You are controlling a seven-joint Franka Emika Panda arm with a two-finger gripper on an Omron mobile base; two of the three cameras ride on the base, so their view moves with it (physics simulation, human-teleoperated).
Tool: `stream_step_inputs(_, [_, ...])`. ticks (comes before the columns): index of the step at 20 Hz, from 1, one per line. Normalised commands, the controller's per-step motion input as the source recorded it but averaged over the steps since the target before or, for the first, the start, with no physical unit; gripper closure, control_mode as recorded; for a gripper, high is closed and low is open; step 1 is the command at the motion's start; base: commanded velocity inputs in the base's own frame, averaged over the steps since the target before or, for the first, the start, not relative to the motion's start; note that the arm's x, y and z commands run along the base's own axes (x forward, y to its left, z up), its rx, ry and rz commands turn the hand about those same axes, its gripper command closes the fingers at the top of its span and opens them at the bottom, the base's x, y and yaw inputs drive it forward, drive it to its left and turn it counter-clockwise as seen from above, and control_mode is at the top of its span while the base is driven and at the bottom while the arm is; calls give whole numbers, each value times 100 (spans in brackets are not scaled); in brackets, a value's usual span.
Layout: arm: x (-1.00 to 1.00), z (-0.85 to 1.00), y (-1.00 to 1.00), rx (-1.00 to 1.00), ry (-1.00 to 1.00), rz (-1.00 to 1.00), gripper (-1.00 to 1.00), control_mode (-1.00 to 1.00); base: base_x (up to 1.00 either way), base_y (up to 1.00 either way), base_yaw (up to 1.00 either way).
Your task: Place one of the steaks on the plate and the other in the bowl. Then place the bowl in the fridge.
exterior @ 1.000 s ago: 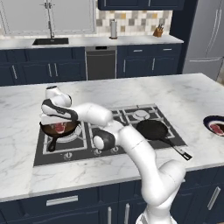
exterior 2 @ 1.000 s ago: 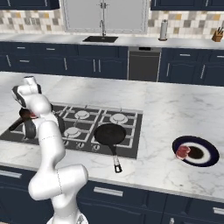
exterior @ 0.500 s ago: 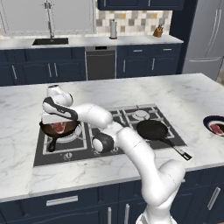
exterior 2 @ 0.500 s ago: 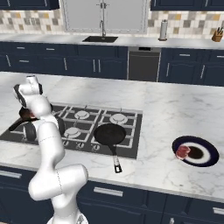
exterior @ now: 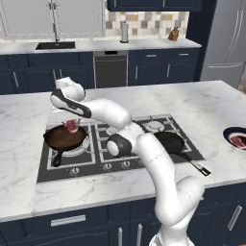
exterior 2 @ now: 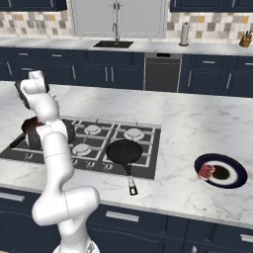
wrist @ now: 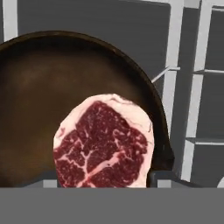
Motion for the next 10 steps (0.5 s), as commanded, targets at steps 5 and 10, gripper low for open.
stream_step_inputs(5, [-94,50,-100,6,-11,0,100,-100,0,0,0])
stream_step_inputs(10, [-100,8,-100,16,-9,0,100,-100,0,0,0])
